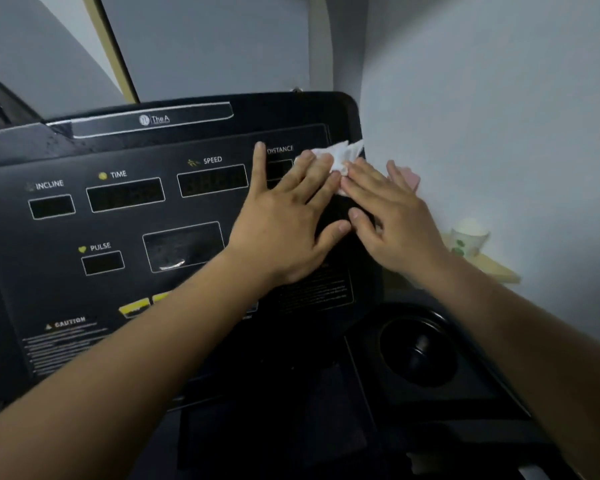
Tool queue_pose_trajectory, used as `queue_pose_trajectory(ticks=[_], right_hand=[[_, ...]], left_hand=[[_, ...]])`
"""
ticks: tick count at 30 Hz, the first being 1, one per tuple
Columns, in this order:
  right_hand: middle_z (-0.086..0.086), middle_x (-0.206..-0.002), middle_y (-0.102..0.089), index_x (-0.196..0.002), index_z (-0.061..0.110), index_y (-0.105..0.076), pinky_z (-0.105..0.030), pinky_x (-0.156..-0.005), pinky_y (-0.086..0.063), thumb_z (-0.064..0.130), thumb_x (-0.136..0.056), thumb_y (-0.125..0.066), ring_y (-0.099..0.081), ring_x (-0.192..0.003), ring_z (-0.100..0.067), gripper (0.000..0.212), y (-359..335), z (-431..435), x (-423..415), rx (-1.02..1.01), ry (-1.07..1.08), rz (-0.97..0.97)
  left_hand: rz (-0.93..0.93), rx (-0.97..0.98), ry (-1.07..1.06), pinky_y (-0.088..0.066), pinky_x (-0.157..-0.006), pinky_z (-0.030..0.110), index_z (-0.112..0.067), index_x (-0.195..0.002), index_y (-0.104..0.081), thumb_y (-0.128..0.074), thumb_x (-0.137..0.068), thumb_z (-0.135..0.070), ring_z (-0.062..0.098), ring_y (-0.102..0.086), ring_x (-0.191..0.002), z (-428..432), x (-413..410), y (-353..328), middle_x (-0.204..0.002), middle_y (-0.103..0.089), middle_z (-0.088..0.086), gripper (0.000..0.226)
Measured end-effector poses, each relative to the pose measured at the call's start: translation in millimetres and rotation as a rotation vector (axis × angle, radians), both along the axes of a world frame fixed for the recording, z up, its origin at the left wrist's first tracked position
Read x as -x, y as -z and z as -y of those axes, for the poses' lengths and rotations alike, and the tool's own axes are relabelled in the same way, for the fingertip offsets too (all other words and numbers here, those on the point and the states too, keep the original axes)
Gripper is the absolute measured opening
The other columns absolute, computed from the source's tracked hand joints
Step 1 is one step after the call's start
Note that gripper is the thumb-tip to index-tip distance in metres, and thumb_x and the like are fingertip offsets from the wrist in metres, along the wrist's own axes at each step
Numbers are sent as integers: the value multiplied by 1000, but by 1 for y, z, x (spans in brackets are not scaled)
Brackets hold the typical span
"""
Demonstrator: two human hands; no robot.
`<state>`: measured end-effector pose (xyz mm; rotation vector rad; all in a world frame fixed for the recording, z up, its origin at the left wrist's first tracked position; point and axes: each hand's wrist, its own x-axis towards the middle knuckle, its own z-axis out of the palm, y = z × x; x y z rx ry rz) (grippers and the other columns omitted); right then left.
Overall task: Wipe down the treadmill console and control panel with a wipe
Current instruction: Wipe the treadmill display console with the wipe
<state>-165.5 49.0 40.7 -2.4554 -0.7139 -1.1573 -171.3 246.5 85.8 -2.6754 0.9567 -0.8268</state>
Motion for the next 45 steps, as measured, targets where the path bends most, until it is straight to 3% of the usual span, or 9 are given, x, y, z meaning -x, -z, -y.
queue_pose_trajectory(ticks=[4,10,21,30,35,45], right_hand=[[-10,-143,-47,-132,4,-55,-61,-111,-26,11,-92,-53,-38,-138,-24,41,68,15,41,114,-52,8],[-9,-142,-48,-129,4,-59,-59,-112,-24,8,-86,-47,-41,-136,-25,44,125,21,81,408,-54,-1],[-9,-144,-46,-132,2,-54,-62,-111,-23,5,-86,-39,-39,-136,-22,49,100,-25,78,598,-168,-33],[-9,-147,-44,-139,4,-46,-56,-115,-17,11,-84,-33,-35,-139,-22,57,82,-105,79,790,-214,-92],[-10,-144,-47,-134,4,-53,-56,-114,-20,27,-91,-38,-38,-137,-22,50,80,-176,92,758,-213,-138],[-10,-146,-46,-135,3,-51,-55,-117,-12,36,-96,-31,-35,-139,-21,55,79,-281,99,752,-239,-182]], left_hand=[[-109,-38,98,1,-113,69,-19,-152,-29,-18,-100,-58,21,-12,-150,-9,40,58,-161,-22,3,67],[-235,-83,121,-1,-113,69,-18,-149,-37,-25,-101,-55,21,-16,-149,-25,85,113,-158,-30,4,62],[-287,-8,108,-3,-113,70,-18,-149,-37,-29,-103,-49,15,-23,-147,-104,105,127,-154,-37,0,56],[-248,34,23,-7,-113,69,-18,-148,-40,-31,-103,-48,15,-25,-146,-178,121,137,-155,-36,-1,55],[-223,76,-57,-8,-112,70,-16,-145,-45,-34,-102,-46,16,-31,-144,-229,134,138,-152,-42,0,54],[-190,125,-216,-6,-115,66,-14,-146,-44,-32,-101,-46,16,-29,-145,-319,154,145,-154,-37,0,56]])
